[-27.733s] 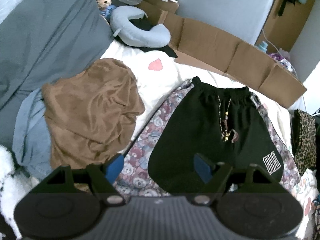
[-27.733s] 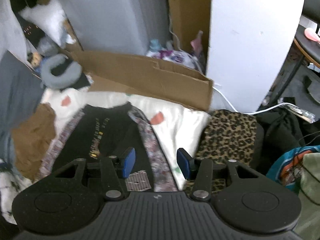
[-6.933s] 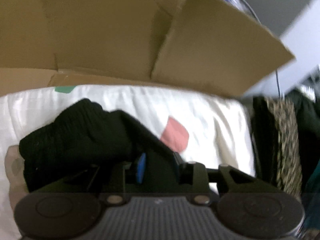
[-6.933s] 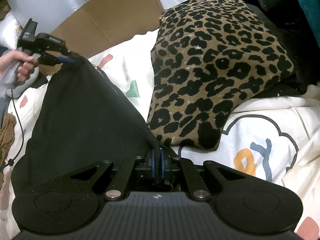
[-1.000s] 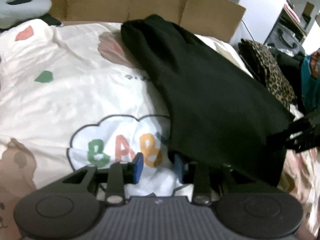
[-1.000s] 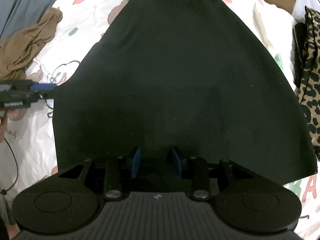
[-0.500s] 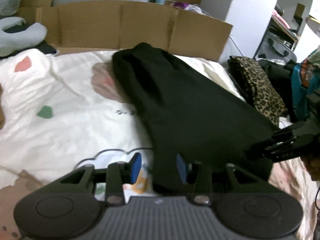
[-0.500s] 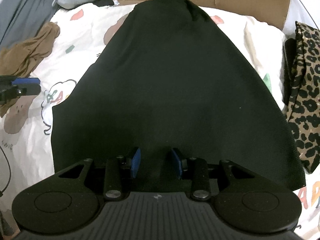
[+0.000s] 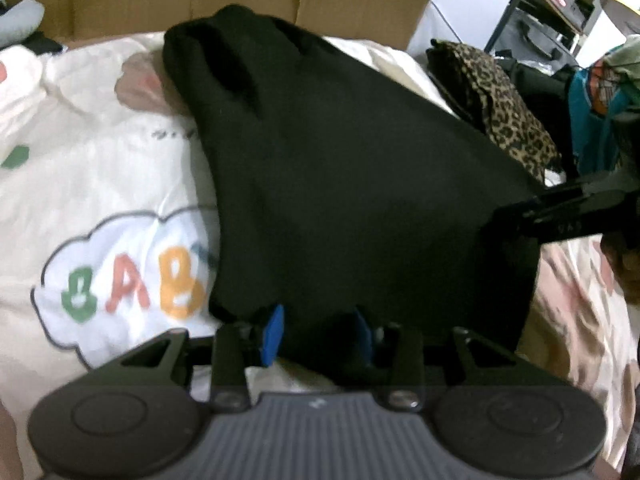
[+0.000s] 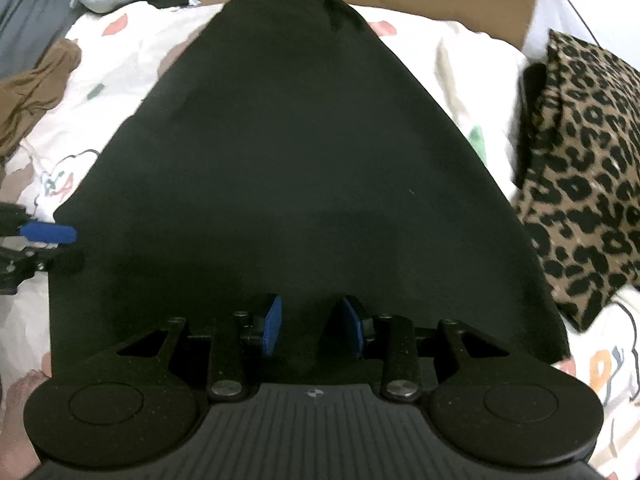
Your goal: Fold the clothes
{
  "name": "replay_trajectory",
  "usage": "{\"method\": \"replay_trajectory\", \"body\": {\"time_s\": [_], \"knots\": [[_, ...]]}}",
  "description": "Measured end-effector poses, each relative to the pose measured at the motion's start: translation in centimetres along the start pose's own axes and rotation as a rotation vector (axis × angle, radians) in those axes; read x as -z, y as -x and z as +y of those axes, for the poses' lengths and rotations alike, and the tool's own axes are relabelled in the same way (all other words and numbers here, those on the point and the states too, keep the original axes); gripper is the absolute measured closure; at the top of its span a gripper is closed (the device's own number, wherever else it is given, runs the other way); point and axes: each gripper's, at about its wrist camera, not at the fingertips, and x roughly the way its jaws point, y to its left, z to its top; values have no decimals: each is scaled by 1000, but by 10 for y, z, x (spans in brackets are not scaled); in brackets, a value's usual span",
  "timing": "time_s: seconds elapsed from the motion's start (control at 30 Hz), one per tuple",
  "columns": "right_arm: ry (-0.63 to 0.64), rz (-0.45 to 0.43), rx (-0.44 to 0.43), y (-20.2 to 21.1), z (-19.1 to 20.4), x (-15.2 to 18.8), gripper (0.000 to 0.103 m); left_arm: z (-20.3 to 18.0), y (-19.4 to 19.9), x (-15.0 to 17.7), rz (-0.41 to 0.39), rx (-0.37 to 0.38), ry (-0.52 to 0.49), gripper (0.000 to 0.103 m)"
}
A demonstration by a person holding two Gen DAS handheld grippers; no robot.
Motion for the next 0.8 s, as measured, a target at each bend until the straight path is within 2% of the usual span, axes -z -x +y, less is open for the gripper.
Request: {"method": "replay_trajectory", "body": {"time_s": [0.13, 0.3, 0.37, 0.4, 0.47, 0.57, 0.7, 0.8], "knots": [[2, 9, 14, 2, -9, 10, 62, 1, 12, 9, 18, -11, -11, 61], [-5, 18, 24, 6, -12, 17, 62, 9, 28, 14, 21, 4, 41, 60], [-1, 23, 27, 6, -11, 18, 62, 14, 33, 16, 12, 27, 73, 56], [3, 25, 28, 6, -11, 19, 62, 17, 34, 17, 12, 49, 108, 52], [5, 26, 29, 7, -11, 20, 62, 23, 36, 19, 12, 93, 176, 52], [3, 29, 29, 7, -10, 20, 62, 25, 33, 20, 25, 166, 221, 52], [15, 31, 31, 8, -9, 23, 62, 32, 16, 25, 71, 312, 384, 50], [17, 33, 31, 9, -9, 24, 61, 38, 2, 35, 111, 392, 508, 48]]}}
